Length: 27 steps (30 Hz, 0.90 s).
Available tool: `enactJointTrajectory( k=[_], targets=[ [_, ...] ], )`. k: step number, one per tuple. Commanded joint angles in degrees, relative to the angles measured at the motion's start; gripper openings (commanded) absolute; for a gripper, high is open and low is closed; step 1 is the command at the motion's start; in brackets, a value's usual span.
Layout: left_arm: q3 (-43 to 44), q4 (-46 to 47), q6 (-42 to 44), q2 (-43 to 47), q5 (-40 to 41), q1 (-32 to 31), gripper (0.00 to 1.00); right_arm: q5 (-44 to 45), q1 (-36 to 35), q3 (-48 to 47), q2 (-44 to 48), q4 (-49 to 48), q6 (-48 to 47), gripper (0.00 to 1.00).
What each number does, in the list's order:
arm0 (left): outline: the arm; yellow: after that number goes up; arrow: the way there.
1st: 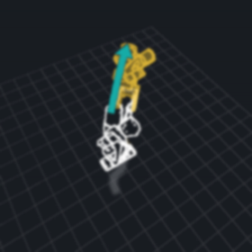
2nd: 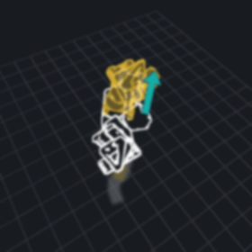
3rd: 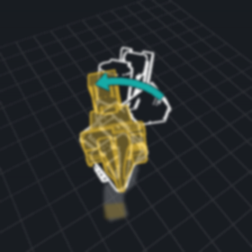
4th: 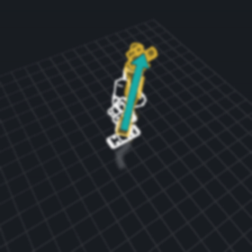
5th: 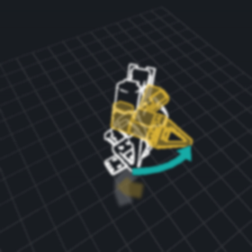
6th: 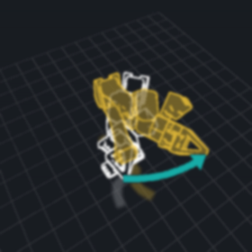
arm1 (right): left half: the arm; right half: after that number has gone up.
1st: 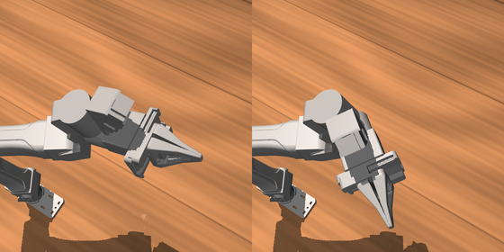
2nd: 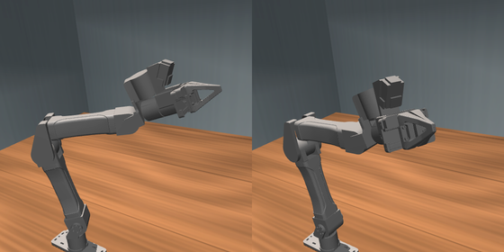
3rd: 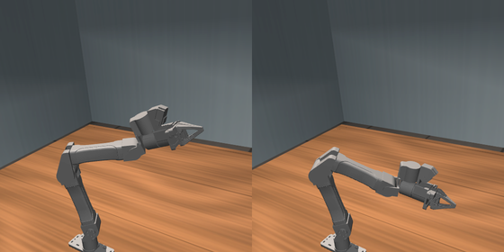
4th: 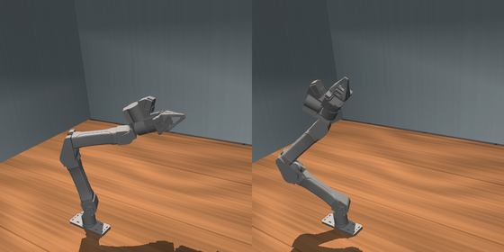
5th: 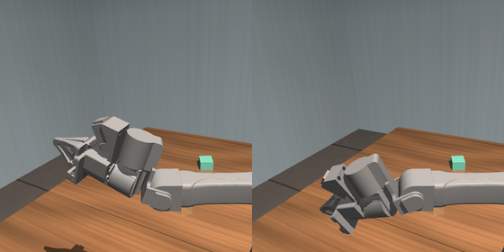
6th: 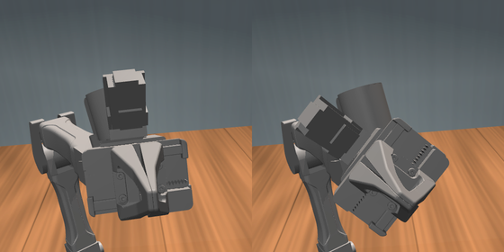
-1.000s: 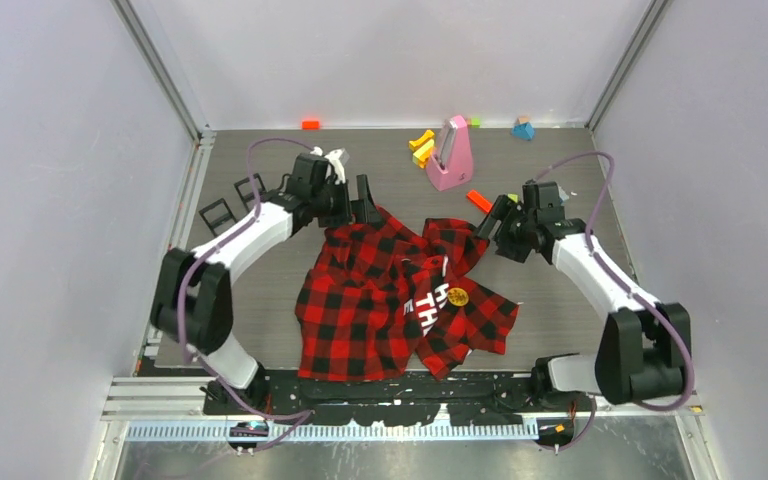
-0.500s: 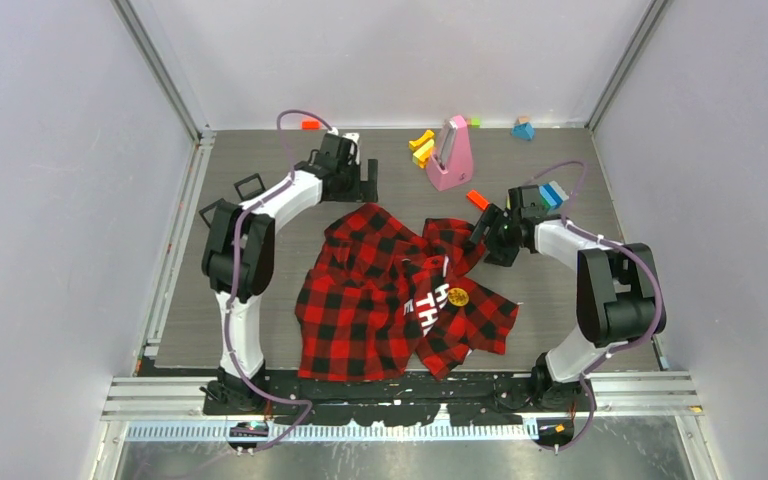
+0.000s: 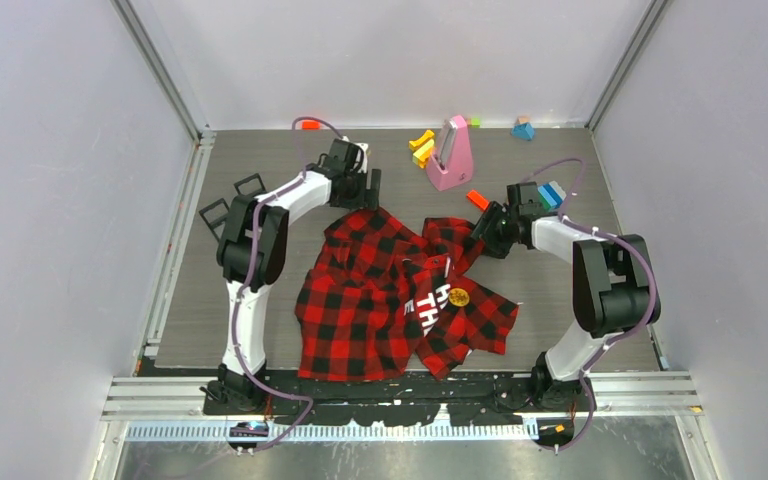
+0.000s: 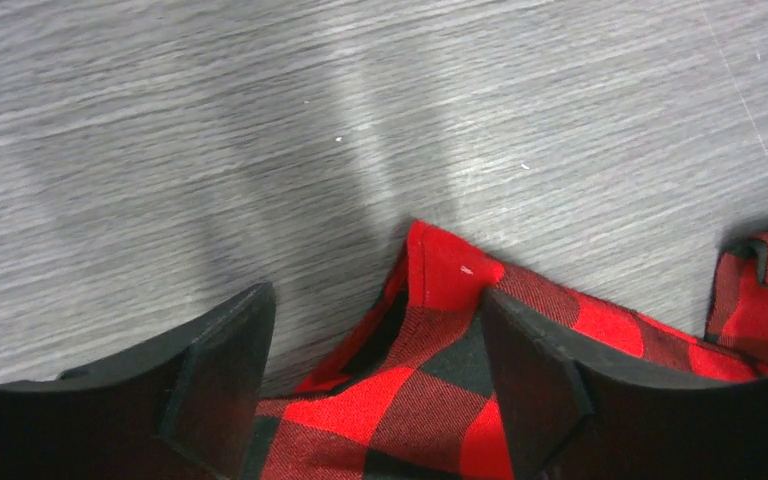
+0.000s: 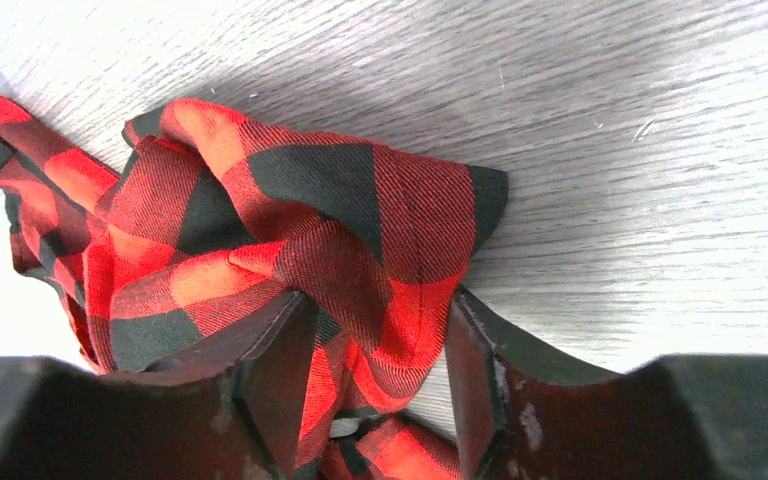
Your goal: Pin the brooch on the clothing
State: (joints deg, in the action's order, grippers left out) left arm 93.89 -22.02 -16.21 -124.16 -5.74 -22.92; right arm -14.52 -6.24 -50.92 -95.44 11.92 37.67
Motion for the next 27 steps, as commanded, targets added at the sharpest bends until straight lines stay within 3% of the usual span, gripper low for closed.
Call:
enactJointTrajectory(
  k=[1, 2, 4, 7, 8, 11, 18, 27],
  targets=[
    [1.0, 1.0, -0.1, -1.4, -4.9, -0.4, 0.67, 0.8, 0.3, -1.5, -1.8, -3.3, 0.8, 0.50],
    [1.0, 0.9, -0.5, -1.8, -6.0, -0.5, 0.61, 0.3, 0.3, -1.7, -2.4, -3.9, 0.9, 0.48],
    [0.8, 1.1, -1.0, -2.0, -7.3, -0.6, 0.35, -0.3, 0.5, -2.1, -3.1, -5.0, 1.2, 0.40],
    [0.1, 1.1, -2.1, -0.7, -6.5, -0.4, 0.01, -0.5, 1.2, -3.3, -4.1, -5.7, 1.6, 0.19],
    [-0.3, 1.3, -2.5, 0.5, -5.5, -0.1, 0.00, -0.7, 1.5, -4.3, -4.5, -5.8, 1.7, 0.11],
    [-2.8, 3.9, -3.5, 6.3, -2.9, 1.1, 0.00, -2.6, 4.5, -7.2, -4.3, -5.9, 2.4, 0.01],
    [-5.9, 6.3, -4.9, 25.3, 2.5, 5.6, 0.00, -6.2, 13.2, -19.9, 1.7, -1.7, 1.9, 0.01],
    [0.5, -0.5, -1.0, 45.3, 4.2, 9.9, 0.00, -3.0, 16.5, -41.0, 15.4, 13.1, -5.7, 0.01]
  ],
)
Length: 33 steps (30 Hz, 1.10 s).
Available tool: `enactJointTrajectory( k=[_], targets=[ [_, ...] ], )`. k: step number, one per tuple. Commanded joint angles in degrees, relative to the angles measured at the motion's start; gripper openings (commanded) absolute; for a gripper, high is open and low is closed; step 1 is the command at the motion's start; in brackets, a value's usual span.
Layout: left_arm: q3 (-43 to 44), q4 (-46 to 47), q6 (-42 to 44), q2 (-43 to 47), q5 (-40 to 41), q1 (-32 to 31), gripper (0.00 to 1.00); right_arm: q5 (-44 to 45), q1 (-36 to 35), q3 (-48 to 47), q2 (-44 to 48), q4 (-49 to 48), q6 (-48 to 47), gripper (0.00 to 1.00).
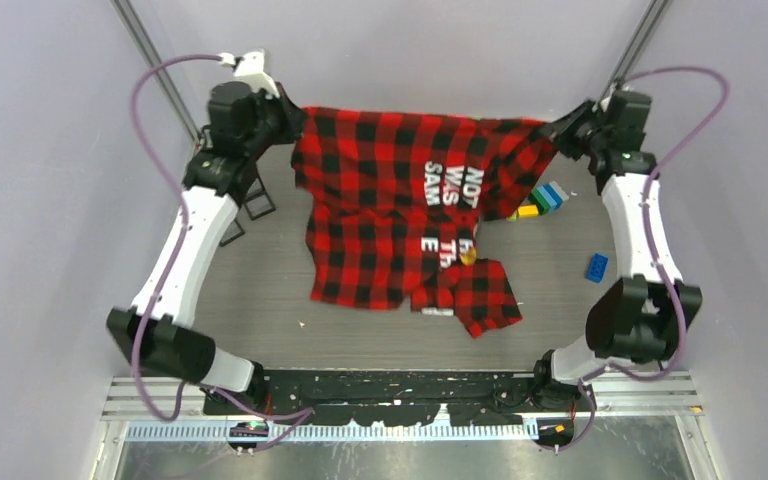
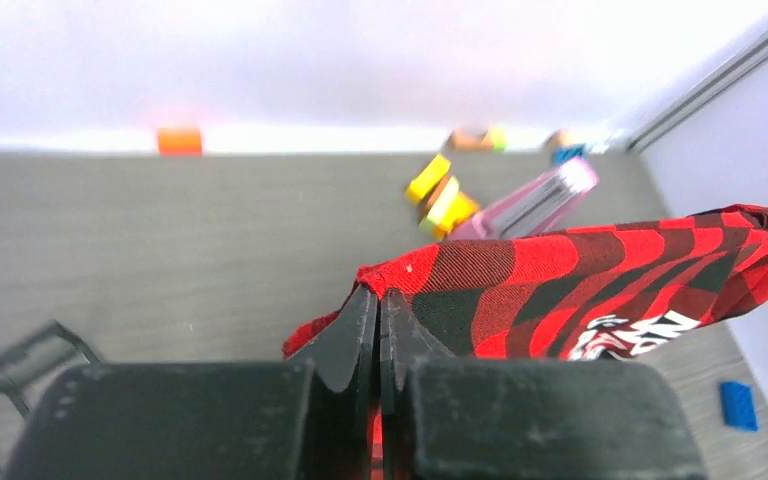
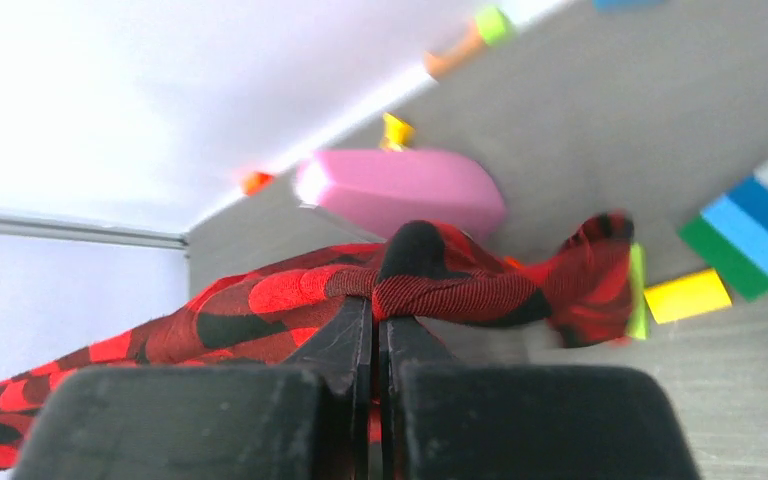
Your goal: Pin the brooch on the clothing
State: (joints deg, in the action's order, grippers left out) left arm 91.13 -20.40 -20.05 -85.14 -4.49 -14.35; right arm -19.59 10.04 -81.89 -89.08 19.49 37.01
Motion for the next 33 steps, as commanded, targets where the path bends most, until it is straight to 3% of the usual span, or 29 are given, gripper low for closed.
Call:
enactJointTrajectory(
  k=[1, 9, 21, 27, 33],
  targets=[
    [4.3, -2.9, 3.6, 7.9, 3.1, 1.6, 0.00, 2.7, 0.3, -11.6, 10.0, 6.6, -6.3, 0.01],
    [19.8, -13.1, 10.7, 15.1, -0.8, 2.0, 0.00, 8.2, 0.3, -28.2, 19.8, 12.9, -10.8, 0.01],
    [38.7, -17.5, 11.9, 20.0, -6.4, 2.0, 0.00, 8.8, 0.2, -46.8, 26.7, 14.3, -15.2, 0.01],
    [42.9, -19.5, 13.6, 18.0, -4.5, 2.0, 0.00, 9.6, 0.3, -50.0, 27.3, 13.1, -16.6, 0.01],
    [39.0, -16.8, 13.9, 12.0, -2.4, 2.0, 0.00, 11.9, 0.3, -43.5, 23.3, 9.0, -16.5, 0.01]
  ],
)
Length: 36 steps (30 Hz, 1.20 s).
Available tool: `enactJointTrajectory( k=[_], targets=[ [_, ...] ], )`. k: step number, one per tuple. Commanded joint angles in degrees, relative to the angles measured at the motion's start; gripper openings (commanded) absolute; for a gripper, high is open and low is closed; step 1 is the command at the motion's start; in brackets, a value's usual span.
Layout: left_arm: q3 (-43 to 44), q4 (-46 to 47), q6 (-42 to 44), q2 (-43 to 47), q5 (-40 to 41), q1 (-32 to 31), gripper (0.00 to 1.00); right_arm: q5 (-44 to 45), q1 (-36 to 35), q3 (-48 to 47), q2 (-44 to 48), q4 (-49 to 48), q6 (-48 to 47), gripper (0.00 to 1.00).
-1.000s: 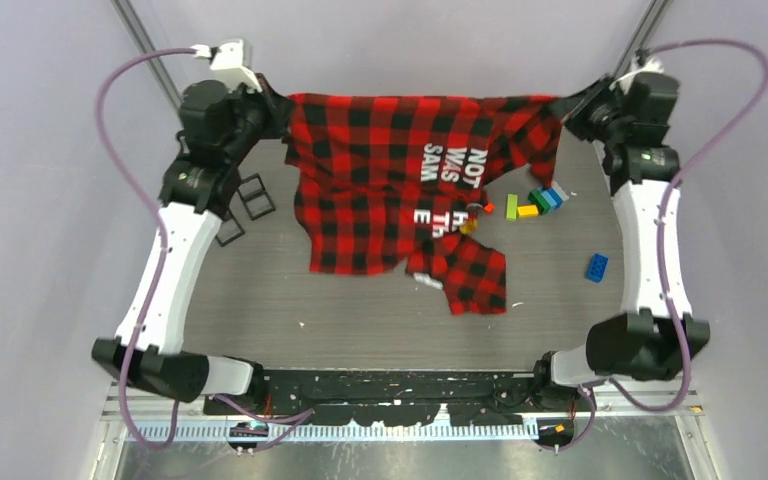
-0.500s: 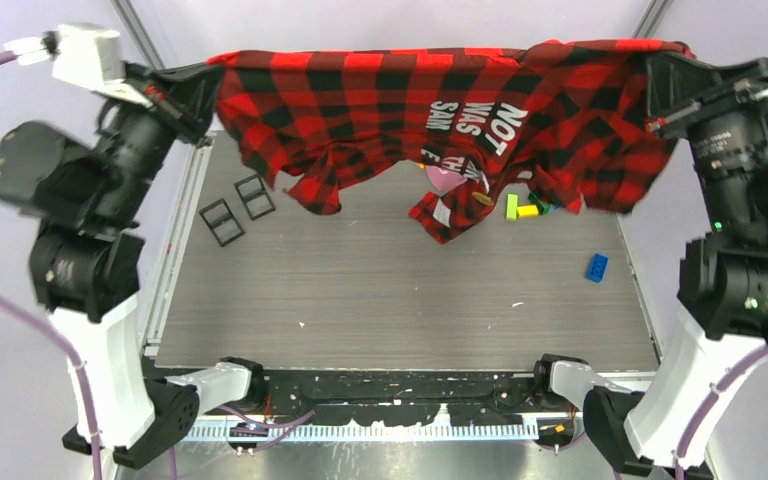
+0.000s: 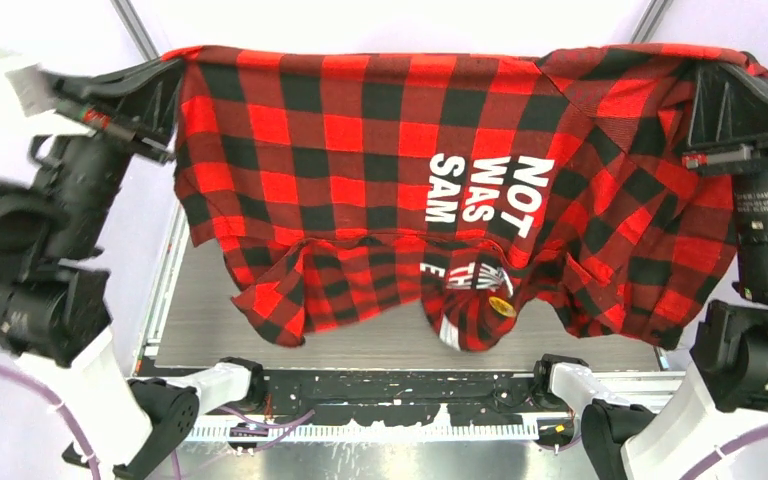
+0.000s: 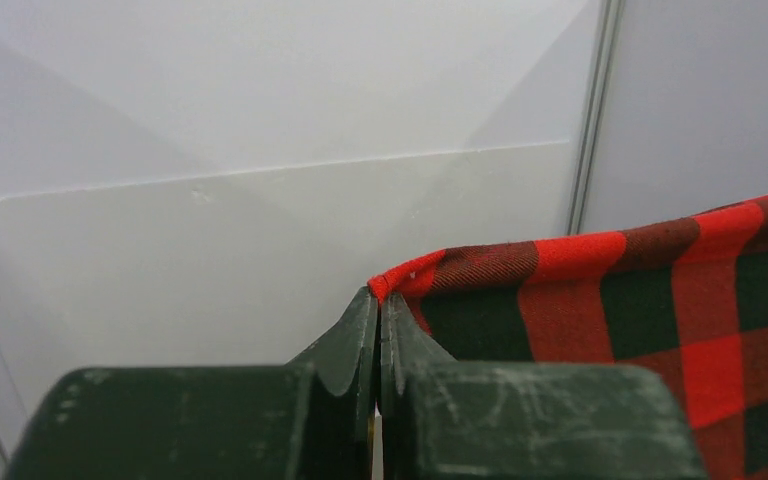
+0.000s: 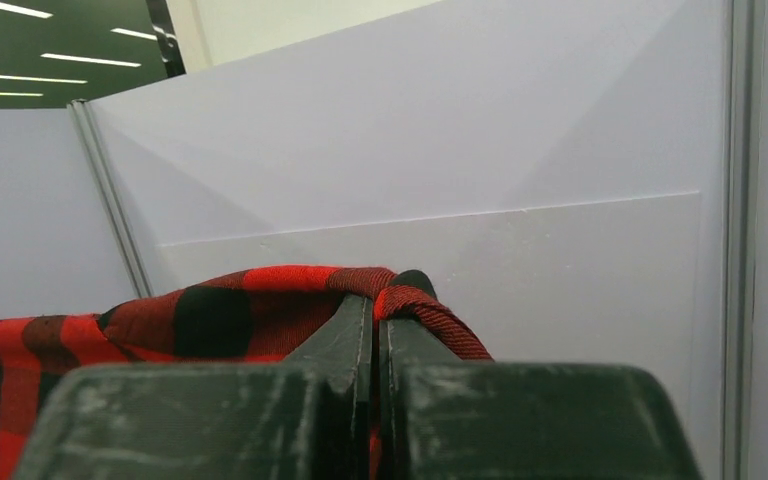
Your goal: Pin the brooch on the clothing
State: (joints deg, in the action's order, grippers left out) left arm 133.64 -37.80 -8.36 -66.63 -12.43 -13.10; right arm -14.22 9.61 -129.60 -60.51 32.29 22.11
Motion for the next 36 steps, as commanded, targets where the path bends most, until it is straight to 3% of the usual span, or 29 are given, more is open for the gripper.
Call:
enactJointTrajectory(
  k=[1, 6, 9, 11, 12, 13, 14, 15, 16, 17, 19, 23, 30, 36],
  targets=[
    [-5.0, 1.5, 2.7, -8.0, 7.1, 0.7, 0.00, 6.9, 0.7, 7.5, -6.0, -5.5, -1.4, 0.01],
    [-14.1, 11.0, 6.6, -19.6, 20.3, 1.0, 0.00, 7.9, 0.7, 23.4, -13.2, -19.7, -0.5, 0.01],
    [-14.6, 16.0, 5.7, -32.7, 21.0, 2.5, 0.00, 8.7, 0.7, 29.7, -20.2, -29.2, 0.1, 0.01],
    [-12.2, 16.8, 4.4, -41.4, 20.6, 2.6, 0.00, 9.8, 0.7, 32.1, -29.9, -34.8, 0.4, 0.05],
    [-10.2, 16.3, 3.5, -45.3, 19.7, 2.6, 0.11, 9.9, 0.7, 32.0, -32.4, -36.2, 0.6, 0.21],
    [-7.8, 14.9, 2.5, -49.1, 18.5, 2.6, 0.26, 9.6, 0.8, 31.0, -37.8, -35.6, 0.8, 0.31],
    [-4.7, 13.6, 1.6, -52.2, 16.8, 2.6, 0.42, 9.0, 0.8, 27.6, -40.5, -32.0, 0.8, 0.60],
    [-3.2, 12.9, 0.9, -54.9, 15.1, 2.6, 0.57, 7.4, 0.7, 25.7, -45.2, -29.8, 0.8, 0.75],
    [-2.1, 12.6, 0.3, -56.7, 13.8, 2.5, 0.67, 6.7, 0.7, 21.9, -47.3, -25.4, 0.8, 0.88],
    [-1.3, 12.2, -0.3, -57.9, 13.2, 2.4, 0.73, 5.6, 0.7, 20.3, -50.3, -23.3, 0.9, 0.91],
    [-1.5, 11.7, -1.0, -58.4, 11.2, 1.9, 0.80, 5.1, 0.8, 18.3, -51.9, -19.7, 1.4, 0.93],
    [-8.9, 12.7, -2.6, -54.0, 8.0, 0.8, 0.85, 5.2, 0.8, 23.1, -48.2, -15.6, 3.4, 0.95],
    [-41.7, 20.3, -14.0, -38.1, 2.4, 0.7, 0.86, 13.4, 0.7, 40.9, -37.4, -4.5, 8.7, 0.95],
    [-60.8, 22.7, -19.4, -30.9, -0.4, 0.4, 0.89, 18.2, 0.8, 56.7, -28.2, -2.8, 12.2, 0.95]
  ],
)
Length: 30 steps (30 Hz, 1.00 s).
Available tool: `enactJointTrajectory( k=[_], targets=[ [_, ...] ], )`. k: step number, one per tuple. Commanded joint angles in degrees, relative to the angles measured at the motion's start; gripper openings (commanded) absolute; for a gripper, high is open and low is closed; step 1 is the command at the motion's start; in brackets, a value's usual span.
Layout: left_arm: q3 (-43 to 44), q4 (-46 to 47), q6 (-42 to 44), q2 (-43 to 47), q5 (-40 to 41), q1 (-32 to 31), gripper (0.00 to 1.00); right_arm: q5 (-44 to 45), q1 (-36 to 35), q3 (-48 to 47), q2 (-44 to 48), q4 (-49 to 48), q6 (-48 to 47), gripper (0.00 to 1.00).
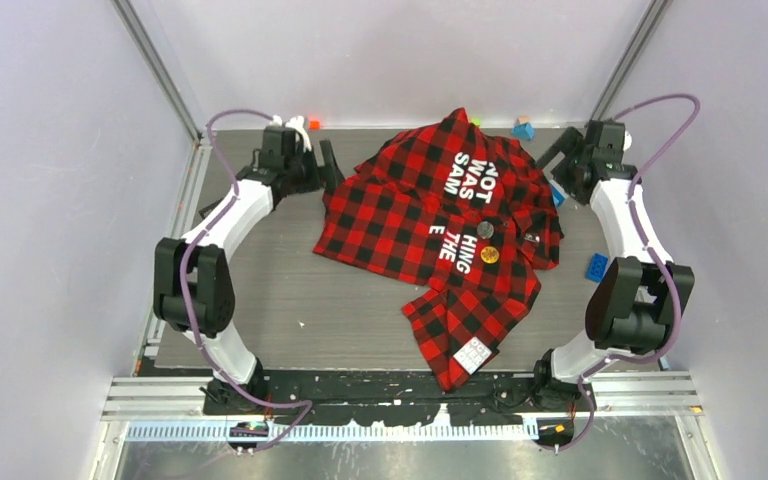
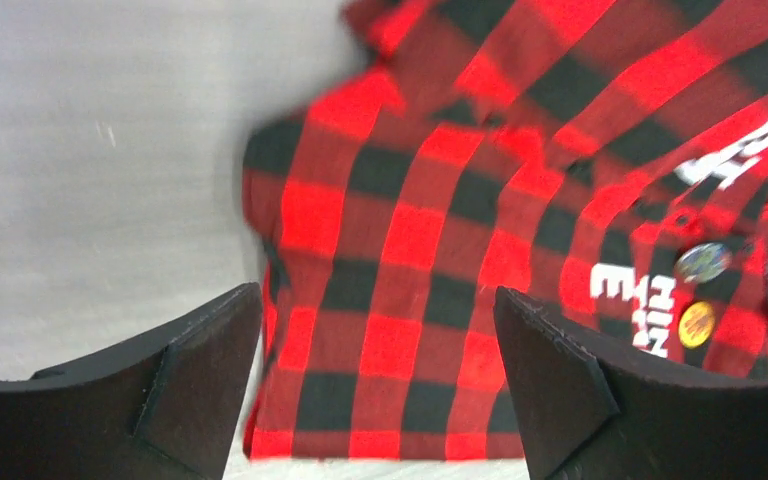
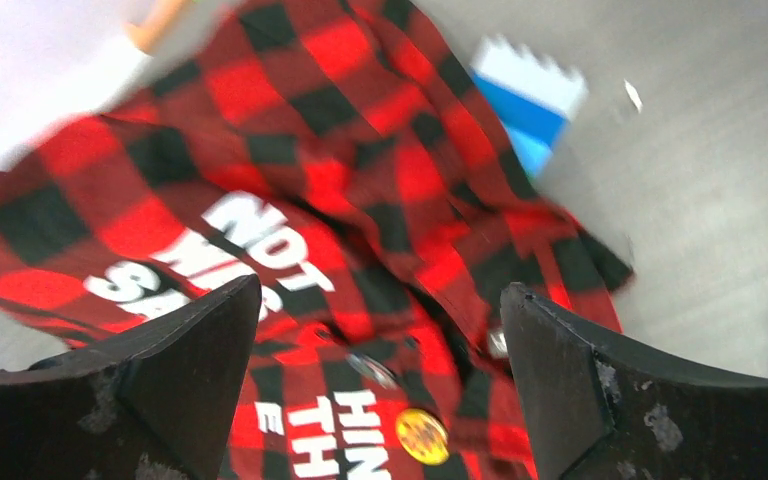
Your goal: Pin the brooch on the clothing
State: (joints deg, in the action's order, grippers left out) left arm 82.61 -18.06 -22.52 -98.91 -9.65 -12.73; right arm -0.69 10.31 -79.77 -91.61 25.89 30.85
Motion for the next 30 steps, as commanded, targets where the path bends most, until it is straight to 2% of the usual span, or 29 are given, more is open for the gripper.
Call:
enactJointTrajectory(
  k=[1, 12, 17, 20, 27, 30],
  targets=[
    [-11.8, 2.9, -5.6, 2.1, -3.0, -0.1, 0.89, 4.8, 0.1, 9.4, 3.4, 4.0, 4.1, 0.96],
    [-26.3, 1.9, -4.8, 9.0, 2.5, -0.9, 0.92, 11.5, 0.5, 23.7, 8.3, 6.8, 9.4, 0.98],
    [-29.5, 4.4, -5.6, 9.1, 1.8, -1.0, 0.92, 16.0, 0.6, 27.8, 11.6, 7.8, 11.7, 0.96],
    [-30.2, 7.2, -5.9, 8.4, 0.4, -1.0, 0.81, 19.7, 0.7, 30.3, 13.5, 8.2, 12.6, 0.93],
    [-29.2, 9.2, -6.1, 4.8, 0.6, -1.7, 0.75, 18.8, 0.9, 35.0, 16.0, 7.1, 13.9, 0.86],
    [-28.9, 10.8, -6.0, 3.0, 0.4, -1.9, 0.70, 17.2, 0.9, 36.6, 16.0, 6.0, 14.3, 0.84]
  ],
)
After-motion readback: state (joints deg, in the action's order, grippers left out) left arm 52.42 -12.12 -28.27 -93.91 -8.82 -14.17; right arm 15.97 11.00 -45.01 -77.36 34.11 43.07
